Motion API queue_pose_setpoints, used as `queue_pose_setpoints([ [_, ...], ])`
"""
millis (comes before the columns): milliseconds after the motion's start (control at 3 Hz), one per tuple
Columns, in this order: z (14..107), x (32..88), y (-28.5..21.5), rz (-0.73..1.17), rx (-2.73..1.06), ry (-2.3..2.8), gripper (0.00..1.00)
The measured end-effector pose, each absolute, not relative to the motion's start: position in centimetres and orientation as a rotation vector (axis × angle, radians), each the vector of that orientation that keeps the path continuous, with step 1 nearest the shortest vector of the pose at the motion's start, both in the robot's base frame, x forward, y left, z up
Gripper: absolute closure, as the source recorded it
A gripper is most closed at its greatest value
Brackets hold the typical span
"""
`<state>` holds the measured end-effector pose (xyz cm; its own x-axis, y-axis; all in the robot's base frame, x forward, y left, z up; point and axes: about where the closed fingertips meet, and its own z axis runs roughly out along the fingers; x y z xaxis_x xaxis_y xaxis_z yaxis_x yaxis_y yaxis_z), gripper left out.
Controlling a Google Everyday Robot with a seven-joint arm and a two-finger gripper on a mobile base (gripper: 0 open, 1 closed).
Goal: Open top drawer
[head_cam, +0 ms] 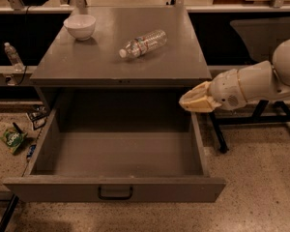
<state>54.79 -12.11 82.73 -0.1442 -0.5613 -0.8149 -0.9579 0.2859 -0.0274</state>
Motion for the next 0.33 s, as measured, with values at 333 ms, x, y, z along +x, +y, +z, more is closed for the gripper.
queue_pose_setpoints([
  [333, 82.88, 54.80, -11.93, 0.681, -1.366, 1.810, 0.83],
])
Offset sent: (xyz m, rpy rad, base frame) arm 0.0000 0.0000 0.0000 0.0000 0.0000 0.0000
